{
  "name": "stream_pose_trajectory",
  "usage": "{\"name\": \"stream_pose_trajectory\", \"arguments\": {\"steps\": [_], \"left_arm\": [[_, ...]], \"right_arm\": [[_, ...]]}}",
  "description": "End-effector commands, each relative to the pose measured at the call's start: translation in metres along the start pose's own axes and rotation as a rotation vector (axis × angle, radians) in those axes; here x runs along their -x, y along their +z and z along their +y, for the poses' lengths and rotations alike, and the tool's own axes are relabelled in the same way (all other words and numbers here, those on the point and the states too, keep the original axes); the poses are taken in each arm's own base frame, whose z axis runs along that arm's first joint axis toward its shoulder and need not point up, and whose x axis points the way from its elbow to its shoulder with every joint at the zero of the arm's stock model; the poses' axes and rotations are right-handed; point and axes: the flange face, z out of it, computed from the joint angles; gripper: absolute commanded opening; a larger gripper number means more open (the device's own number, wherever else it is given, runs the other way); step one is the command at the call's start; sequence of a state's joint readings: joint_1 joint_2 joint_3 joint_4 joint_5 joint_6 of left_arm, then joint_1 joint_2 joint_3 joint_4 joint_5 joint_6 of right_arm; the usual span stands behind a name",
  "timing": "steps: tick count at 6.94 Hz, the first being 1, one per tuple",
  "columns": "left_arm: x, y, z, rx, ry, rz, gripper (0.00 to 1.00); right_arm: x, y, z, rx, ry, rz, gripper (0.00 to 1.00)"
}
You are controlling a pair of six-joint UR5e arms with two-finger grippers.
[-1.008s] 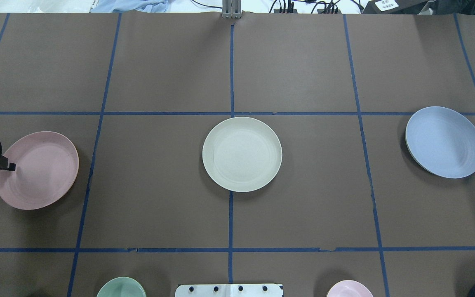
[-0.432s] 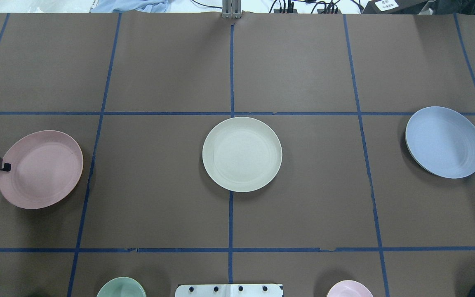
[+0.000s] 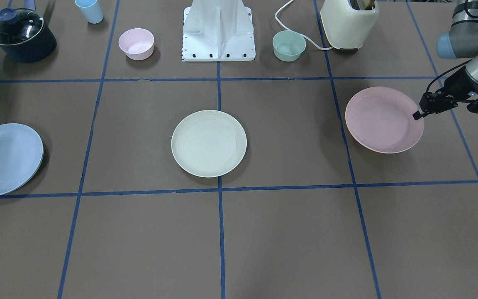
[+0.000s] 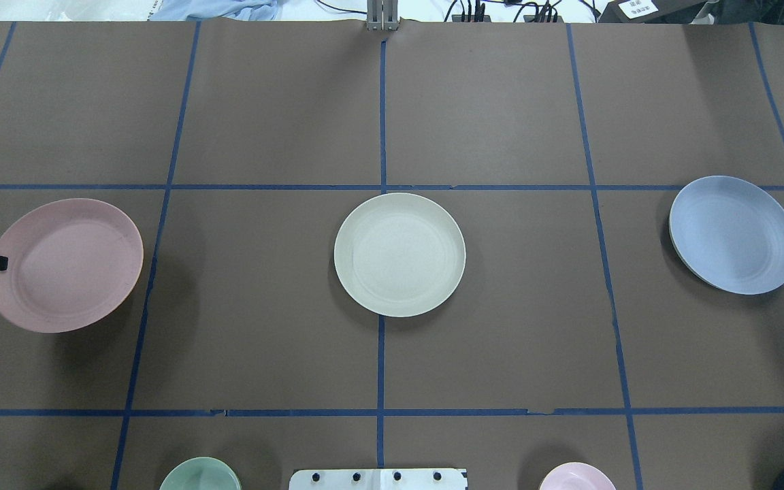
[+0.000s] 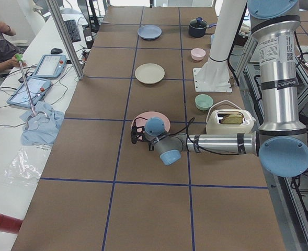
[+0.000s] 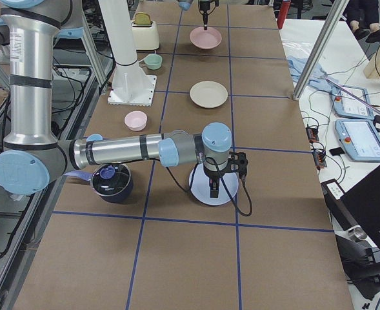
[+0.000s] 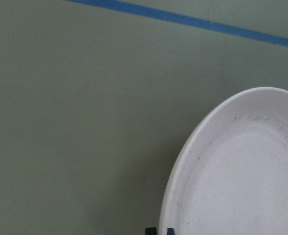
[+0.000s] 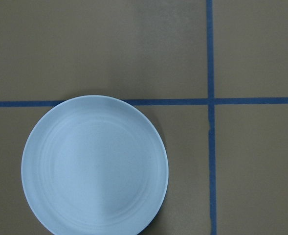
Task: Stack three plates with pink and blue
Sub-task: 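Grasp the pink plate rim with the left gripper while the right reaches the blue plate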
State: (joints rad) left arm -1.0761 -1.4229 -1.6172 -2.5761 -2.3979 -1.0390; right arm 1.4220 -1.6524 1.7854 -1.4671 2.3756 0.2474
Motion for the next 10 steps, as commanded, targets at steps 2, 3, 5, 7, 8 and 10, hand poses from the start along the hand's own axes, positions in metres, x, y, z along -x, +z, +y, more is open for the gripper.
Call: {"name": "stream_pose_trajectory", "arguments": {"steps": [2, 3, 5, 7, 8, 10], "left_arm": [[-0.122, -0.042, -0.032, 0.004, -0.057, -0.023, 0.00], [-0.159, -0.051, -0.039, -0.001, -0.105, -0.014, 0.00], [-0.205, -0.047, -0.049, 0.003, -0.148, 0.019, 0.00], [-0.221, -0.043, -0.050, 0.011, -0.155, 0.034, 0.00], [-0.224, -0.043, -0.051, 0.009, -0.152, 0.037, 0.00], [-0.259, -0.027, -0.057, 0.007, -0.146, 0.007, 0.00]], "right_arm": [[0.001, 0.084, 0.008, -0.043, -0.082, 0.025, 1.00], [-0.019, 0.117, 0.014, -0.056, -0.113, 0.033, 1.00], [-0.024, 0.154, 0.009, -0.047, -0.108, 0.029, 1.00], [-0.019, 0.165, 0.010, -0.024, -0.111, 0.030, 0.90], [-0.014, 0.162, 0.010, -0.017, -0.098, 0.009, 0.62], [-0.020, 0.168, 0.014, 0.002, -0.080, 0.001, 0.39]]}}
